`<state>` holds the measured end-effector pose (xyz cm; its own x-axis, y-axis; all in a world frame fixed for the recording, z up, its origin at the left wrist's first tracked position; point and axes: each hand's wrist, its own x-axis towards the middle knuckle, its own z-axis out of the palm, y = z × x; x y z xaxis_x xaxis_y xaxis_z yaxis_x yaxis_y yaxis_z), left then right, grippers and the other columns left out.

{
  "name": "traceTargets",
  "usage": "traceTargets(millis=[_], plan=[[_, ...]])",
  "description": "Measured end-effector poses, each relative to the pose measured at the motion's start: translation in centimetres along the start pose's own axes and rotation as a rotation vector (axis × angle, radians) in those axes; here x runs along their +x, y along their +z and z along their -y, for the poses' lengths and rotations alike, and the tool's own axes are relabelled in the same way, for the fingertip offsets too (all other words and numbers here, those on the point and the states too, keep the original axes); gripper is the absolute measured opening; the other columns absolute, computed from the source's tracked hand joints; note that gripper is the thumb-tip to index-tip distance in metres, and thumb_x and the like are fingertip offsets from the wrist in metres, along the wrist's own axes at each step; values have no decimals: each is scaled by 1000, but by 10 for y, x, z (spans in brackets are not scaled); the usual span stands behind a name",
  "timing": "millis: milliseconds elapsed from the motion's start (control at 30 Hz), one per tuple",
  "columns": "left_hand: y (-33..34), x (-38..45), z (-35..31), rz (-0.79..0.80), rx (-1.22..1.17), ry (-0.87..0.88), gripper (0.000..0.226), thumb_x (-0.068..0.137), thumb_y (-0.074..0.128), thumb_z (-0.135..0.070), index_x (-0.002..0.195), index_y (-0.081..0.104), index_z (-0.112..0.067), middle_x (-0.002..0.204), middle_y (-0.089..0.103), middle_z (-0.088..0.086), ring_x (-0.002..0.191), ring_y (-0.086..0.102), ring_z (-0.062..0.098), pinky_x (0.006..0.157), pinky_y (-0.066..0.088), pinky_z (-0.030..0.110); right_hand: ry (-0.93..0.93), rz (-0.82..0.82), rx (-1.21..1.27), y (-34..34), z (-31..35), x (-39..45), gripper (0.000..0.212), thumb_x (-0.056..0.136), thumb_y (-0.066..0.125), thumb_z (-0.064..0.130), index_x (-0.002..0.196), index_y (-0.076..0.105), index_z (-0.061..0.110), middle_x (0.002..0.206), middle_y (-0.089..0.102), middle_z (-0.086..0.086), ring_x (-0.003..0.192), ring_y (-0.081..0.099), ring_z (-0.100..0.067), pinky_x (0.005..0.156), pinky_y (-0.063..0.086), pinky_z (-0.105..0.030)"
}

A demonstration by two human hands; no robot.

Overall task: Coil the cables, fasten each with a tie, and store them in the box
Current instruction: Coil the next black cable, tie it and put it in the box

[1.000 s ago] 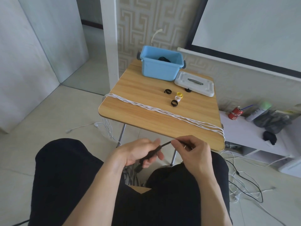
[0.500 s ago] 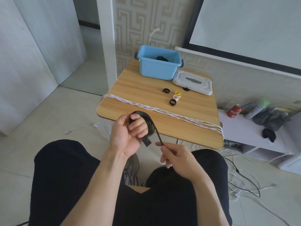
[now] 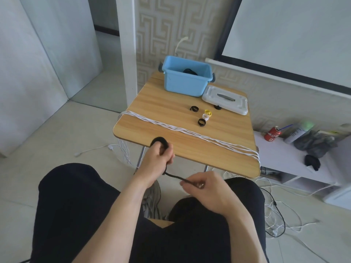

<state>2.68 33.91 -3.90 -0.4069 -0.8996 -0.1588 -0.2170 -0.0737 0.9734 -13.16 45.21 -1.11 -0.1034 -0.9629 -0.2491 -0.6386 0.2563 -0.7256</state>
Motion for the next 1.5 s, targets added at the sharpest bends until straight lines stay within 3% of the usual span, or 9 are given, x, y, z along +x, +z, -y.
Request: traceTargets(millis=[133, 333, 600, 767, 867, 967, 1133, 1367, 1500], plan=[[2, -8, -7, 367, 164, -100, 16, 104, 51, -24, 108, 60, -13, 89, 68, 0, 78, 65, 11, 78, 48, 27, -33, -342, 173, -7, -4, -1, 7, 83, 81, 23, 82, 79, 30, 78, 73, 12, 71, 66, -5, 64, 52, -21], [2, -10, -11, 706, -136, -232, 48, 107, 36, -44, 105, 60, -2, 70, 52, 2, 64, 48, 17, 68, 44, 31, 87, -574, 385, -9, -10, -1, 22, 66, 95, 25, 80, 78, 30, 73, 75, 11, 64, 60, -11, 60, 51, -25], [-3, -9, -11, 777, -447, -235, 30, 94, 41, -36, 74, 51, -17, 52, 25, -7, 44, 19, 10, 45, 22, 24, 8, -468, 421, -3, -7, 4, 7, 86, 80, 23, 84, 79, 30, 77, 76, 14, 70, 66, 0, 67, 49, -13], [-10, -9, -12, 752, -720, -186, 46, 100, 39, -52, 67, 45, -20, 48, 25, -11, 42, 20, 10, 41, 22, 21, -34, -325, 361, -1, -11, 4, 24, 97, 57, 41, 92, 77, 29, 68, 67, 9, 61, 56, -4, 62, 46, -18], [-16, -7, -13, 691, -881, -134, 43, 99, 42, -50, 69, 48, -19, 51, 27, -10, 45, 22, 11, 45, 27, 22, 32, -408, 276, 2, -16, 4, 34, 98, 52, 49, 89, 76, 27, 55, 55, 12, 49, 44, -4, 50, 35, -15], [-17, -6, -14, 634, -627, -66, 37, 103, 42, -40, 77, 51, -16, 55, 34, -6, 49, 30, 13, 52, 36, 25, 97, -637, 293, -3, -13, 5, 32, 100, 57, 41, 80, 74, 23, 42, 43, 12, 40, 33, -7, 43, 25, -17], [-5, -13, -16, 747, -99, -146, 43, 104, 39, -46, 95, 55, -7, 65, 42, -2, 59, 42, 15, 62, 44, 26, 80, -983, 337, -14, -6, 4, 24, 99, 63, 32, 80, 73, 22, 63, 66, 11, 56, 55, 4, 55, 40, -9], [4, -14, -10, 814, -274, -161, 43, 106, 45, -32, 114, 62, 7, 77, 57, 7, 72, 55, 24, 75, 49, 37, 152, -1054, 386, -20, -24, 7, 23, 96, 68, 31, 73, 70, 27, 63, 64, 11, 54, 52, 3, 57, 40, -7], [2, -14, -6, 865, -274, -205, 39, 107, 41, -30, 94, 65, -2, 62, 47, 0, 55, 45, 16, 57, 41, 29, 231, -956, 413, -17, -31, 8, 19, 92, 71, 38, 83, 76, 23, 67, 69, 10, 59, 60, -1, 63, 47, -20]])
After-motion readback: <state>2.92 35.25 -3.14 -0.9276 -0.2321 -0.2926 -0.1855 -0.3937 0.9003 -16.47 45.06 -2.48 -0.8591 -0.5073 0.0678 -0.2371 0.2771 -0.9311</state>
